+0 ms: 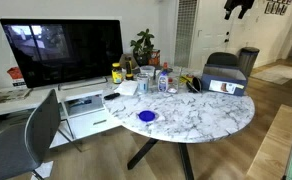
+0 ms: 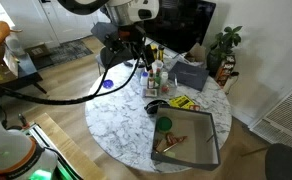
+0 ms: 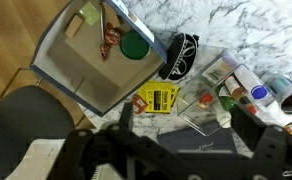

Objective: Pick up the white container from the clear cup and put it in the clear storage container

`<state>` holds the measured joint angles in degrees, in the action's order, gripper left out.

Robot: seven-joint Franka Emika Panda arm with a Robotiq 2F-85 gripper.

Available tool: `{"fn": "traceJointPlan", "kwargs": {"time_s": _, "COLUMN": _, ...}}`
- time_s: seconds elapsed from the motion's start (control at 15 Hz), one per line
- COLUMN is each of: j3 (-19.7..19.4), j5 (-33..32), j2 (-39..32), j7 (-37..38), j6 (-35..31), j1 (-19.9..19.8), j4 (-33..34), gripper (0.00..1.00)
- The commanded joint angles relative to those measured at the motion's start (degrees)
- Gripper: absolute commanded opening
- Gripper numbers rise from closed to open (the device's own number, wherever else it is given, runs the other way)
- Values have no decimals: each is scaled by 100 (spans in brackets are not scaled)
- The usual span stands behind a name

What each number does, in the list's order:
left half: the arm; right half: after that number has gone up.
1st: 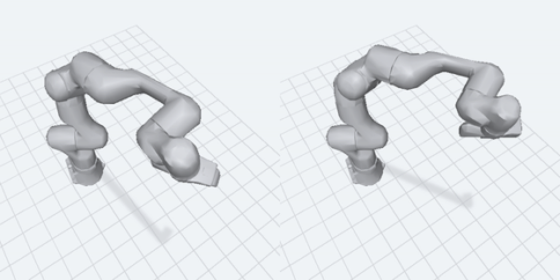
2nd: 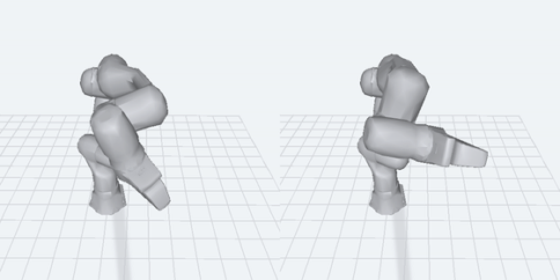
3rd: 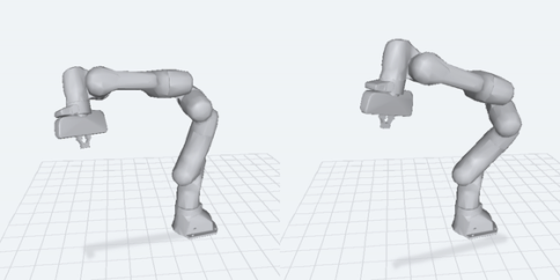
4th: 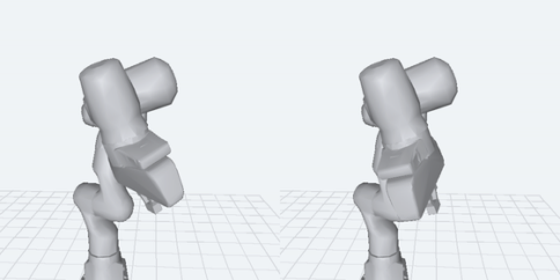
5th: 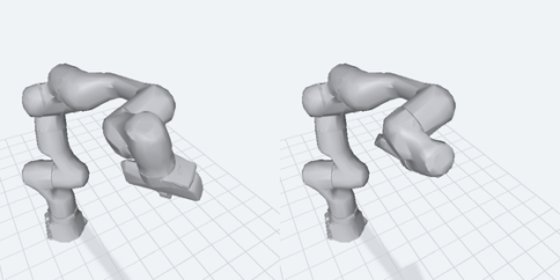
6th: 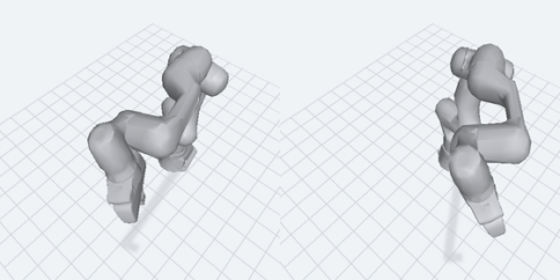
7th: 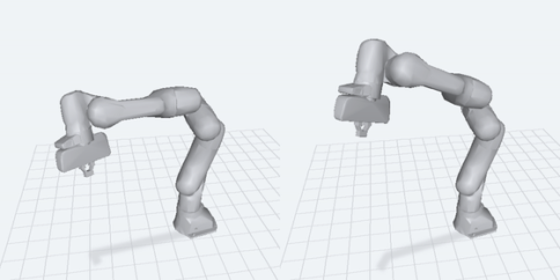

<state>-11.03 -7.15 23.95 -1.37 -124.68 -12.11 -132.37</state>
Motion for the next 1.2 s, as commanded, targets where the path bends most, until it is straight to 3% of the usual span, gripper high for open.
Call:
{"fn": "traceJointPlan", "kwargs": {"time_s": 0.0, "j3": 6, "j5": 7, "j2": -6, "j7": -8, "j6": 20, "j1": -9, "j4": 18, "gripper": 100}}
{"fn": "traceJointPlan", "kwargs": {"time_s": 0.53, "j3": 6, "j5": 7, "j2": -10, "j7": -7, "j6": 20, "j1": -9, "j4": 18, "gripper": 100}}
{"fn": "traceJointPlan", "kwargs": {"time_s": 0.67, "j3": 184, "j5": 32, "j2": -14, "j7": -67, "j6": -258, "j1": 192, "j4": -44, "gripper": 100}}
{"fn": "traceJointPlan", "kwargs": {"time_s": 0.93, "j3": 935, "j5": -135, "j2": -217, "j7": 68, "j6": -601, "j1": 683, "j4": -33, "gripper": 100}}
{"fn": "traceJointPlan", "kwargs": {"time_s": 1.13, "j3": 1476, "j5": -282, "j2": -787, "j7": 212, "j6": -938, "j1": 1019, "j4": 262, "gripper": 100}}
